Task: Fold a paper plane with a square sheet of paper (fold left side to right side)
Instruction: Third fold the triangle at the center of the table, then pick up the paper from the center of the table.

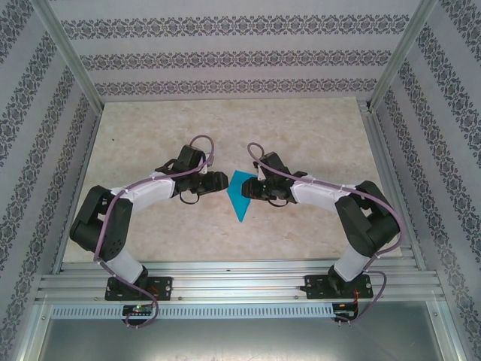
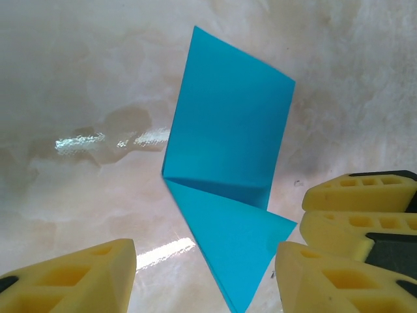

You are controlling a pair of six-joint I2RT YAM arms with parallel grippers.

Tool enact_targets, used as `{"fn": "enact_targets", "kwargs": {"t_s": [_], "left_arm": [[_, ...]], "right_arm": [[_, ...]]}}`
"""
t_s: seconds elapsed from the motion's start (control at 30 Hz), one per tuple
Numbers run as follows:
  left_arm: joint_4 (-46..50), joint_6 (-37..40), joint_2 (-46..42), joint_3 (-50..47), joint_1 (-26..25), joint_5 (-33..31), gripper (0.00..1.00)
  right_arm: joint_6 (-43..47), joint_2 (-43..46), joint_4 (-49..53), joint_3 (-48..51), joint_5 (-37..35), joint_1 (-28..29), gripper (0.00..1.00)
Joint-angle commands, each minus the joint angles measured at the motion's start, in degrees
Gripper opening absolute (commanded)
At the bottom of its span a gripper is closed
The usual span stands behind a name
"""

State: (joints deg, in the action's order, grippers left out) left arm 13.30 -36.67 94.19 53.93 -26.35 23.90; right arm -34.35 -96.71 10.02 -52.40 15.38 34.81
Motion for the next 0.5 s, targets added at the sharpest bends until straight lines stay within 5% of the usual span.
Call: {"fn": "enact_targets", "kwargs": {"t_s": [0.0,0.47], "left_arm": [[-1.9,-1.4,1.5,0.4,0.4,1.3,0.59],[-3.2,-2.5,7.3,3.1,0.3,3.8,0.59]], "right_arm": [[2.0,-1.3,0.8,-1.3,0.9,-0.2,0.31],[2.8,-4.4,4.0,-2.9,-0.9,-0.5,0.1]]}}
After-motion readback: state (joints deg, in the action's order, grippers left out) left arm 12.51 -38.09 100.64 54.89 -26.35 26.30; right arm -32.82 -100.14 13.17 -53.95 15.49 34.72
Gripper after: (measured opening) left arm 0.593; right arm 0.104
